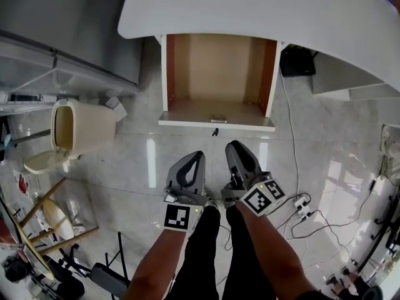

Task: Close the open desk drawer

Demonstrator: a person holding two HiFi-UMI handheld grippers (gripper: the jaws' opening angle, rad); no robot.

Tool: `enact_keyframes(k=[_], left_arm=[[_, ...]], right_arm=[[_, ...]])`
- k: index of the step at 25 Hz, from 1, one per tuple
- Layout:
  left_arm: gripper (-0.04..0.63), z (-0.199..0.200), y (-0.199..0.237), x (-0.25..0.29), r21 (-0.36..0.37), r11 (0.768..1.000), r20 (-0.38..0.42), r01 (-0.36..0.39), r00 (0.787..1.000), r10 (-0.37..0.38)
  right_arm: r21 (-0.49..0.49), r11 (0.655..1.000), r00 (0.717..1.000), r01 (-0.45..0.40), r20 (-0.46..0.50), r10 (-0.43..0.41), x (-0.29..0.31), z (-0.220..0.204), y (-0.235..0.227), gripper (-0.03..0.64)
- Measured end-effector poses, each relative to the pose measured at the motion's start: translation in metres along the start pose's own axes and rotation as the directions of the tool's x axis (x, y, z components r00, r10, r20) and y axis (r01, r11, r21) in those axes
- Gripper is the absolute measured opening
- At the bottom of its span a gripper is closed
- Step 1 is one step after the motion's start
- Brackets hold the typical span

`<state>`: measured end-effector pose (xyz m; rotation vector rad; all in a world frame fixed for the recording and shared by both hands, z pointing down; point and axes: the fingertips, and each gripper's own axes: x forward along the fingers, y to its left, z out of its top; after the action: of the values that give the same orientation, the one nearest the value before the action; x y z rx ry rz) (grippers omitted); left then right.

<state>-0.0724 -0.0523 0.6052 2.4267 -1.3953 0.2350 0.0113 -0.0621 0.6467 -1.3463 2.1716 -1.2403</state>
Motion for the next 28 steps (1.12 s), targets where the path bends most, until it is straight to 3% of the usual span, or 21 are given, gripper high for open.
enact_keyframes(k=[5,9,13,17,28], left_arm=[[0.008,-0.001,0.004,0.002,-0.002,1.0,-0.006,0.001,1.0,-0.001],[0.008,-0.004,0.006,0.002,0.001,1.0,-0.017,0.008,1.0,-0.008],[0.008,-0.007,0.008,0.004,0.014,1.0,-0.017,0.011,1.0,-0.011],[0.008,-0.008,0.01,0.004,0.011,1.0,-0.017,0.009,1.0,-0.008],[0.008,-0.015,0.014,0.0,0.008,1.0,-0.034,0.008,0.999,-0.008]], right_arm=[[0.211,0.977,0.998,-0.031,0.063,0.018,0.009,0.003,-0.018,0.108],[0.311,0.949,0.993,-0.06,0.114,0.025,0.019,0.006,-0.031,0.114],[0.317,0.944,0.991,-0.089,0.122,0.052,0.036,0.009,-0.04,0.128],[0.342,0.93,0.988,-0.132,0.119,0.097,0.051,0.006,-0.043,0.204],[0.265,0.949,0.983,-0.17,0.111,0.145,0.06,0.007,-0.048,0.209]])
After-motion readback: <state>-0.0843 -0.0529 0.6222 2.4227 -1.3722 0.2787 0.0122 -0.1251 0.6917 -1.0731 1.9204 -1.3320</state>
